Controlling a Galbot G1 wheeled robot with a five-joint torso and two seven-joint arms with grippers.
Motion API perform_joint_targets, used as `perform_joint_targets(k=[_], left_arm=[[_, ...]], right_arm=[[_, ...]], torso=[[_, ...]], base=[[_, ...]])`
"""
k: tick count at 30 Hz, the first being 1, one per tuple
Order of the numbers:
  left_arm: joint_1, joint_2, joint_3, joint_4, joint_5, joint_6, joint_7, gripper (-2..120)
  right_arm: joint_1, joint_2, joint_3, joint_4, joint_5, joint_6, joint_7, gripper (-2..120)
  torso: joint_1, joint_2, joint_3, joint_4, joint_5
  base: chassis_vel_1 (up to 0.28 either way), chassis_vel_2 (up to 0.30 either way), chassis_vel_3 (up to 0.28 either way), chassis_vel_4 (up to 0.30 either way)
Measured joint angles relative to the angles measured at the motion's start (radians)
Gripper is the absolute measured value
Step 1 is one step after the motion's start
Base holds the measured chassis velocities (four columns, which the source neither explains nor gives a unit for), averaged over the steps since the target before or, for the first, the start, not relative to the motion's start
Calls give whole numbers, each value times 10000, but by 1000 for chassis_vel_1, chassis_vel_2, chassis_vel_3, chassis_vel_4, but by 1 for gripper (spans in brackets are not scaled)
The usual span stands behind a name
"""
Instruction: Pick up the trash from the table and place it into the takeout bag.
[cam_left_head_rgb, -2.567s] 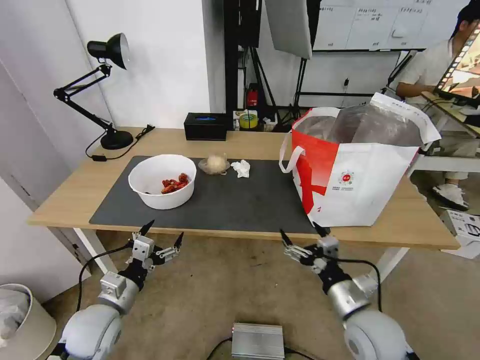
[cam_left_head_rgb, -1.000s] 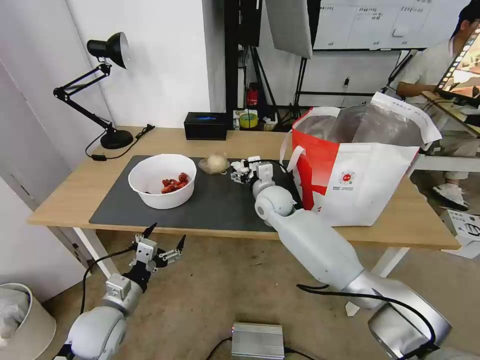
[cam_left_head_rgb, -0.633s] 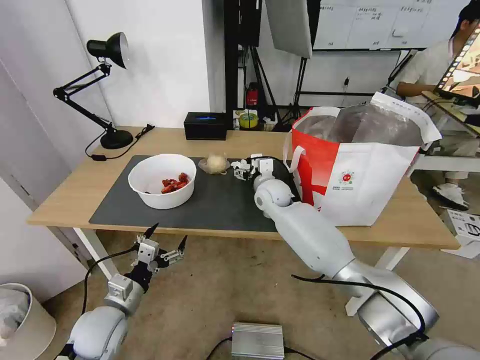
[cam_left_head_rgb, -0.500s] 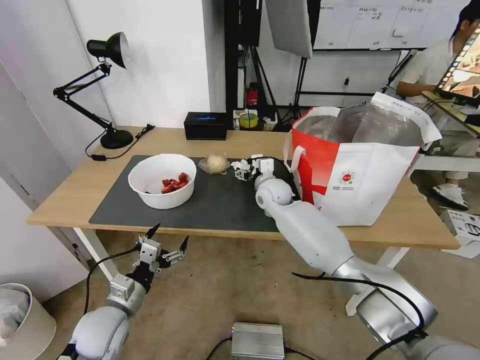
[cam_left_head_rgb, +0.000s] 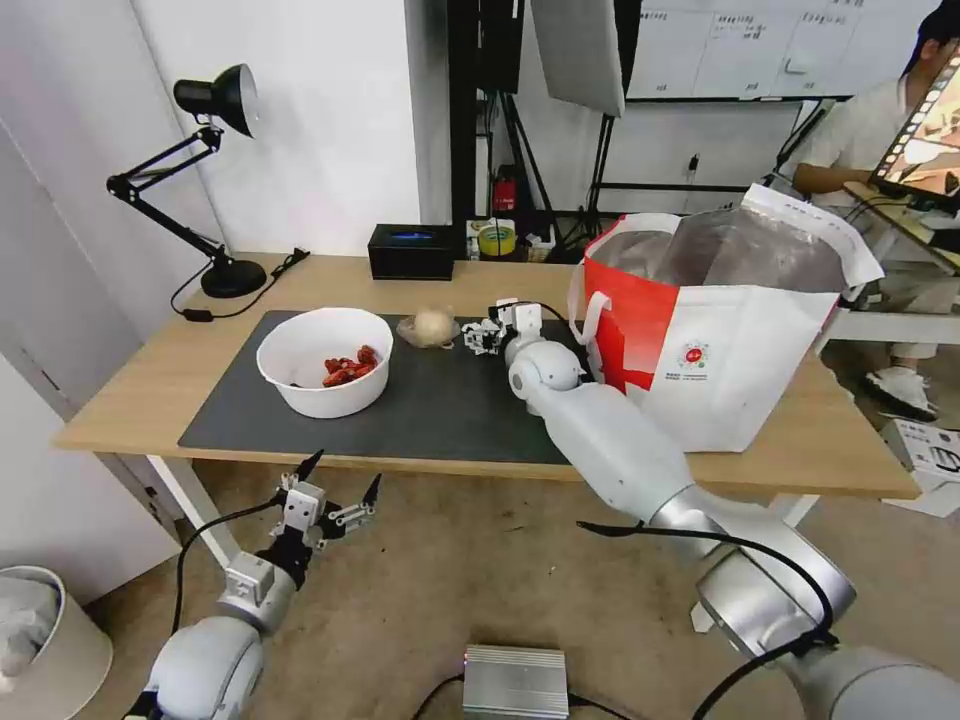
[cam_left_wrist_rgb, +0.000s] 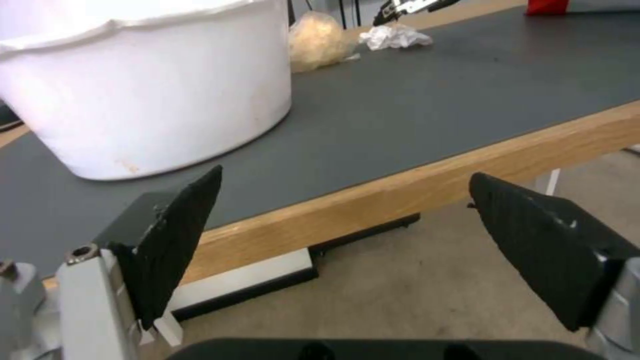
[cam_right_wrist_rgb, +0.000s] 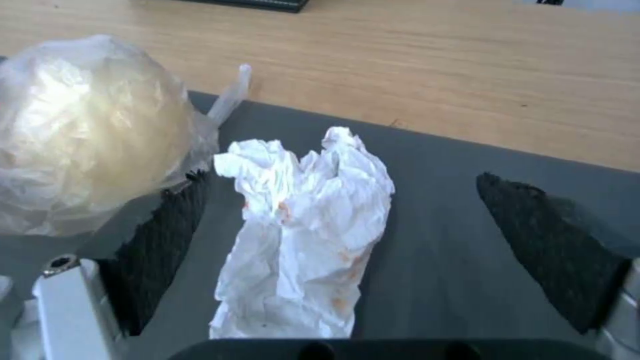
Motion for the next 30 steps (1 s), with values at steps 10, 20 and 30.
perform_joint_targets(k=[10, 20, 30], left_arm=[[66, -56, 64, -92, 98, -47, -2, 100], [118, -51, 74, -137, -20, -89, 0, 100], [121, -63, 89, -157, -25, -127, 0, 100]], right_arm=[[159, 115, 17, -505, -158, -60, -536, 100], [186, 96, -14, -738, -155, -197, -709, 79], [249, 114, -38, -839, -102, -346, -764, 42]], torso=[[0, 0, 0, 1, 0], [0, 0, 0, 0, 0], [0, 0, -1, 2, 0]], base=[[0, 0, 0, 0], [0, 0, 0, 0], [0, 0, 0, 0]])
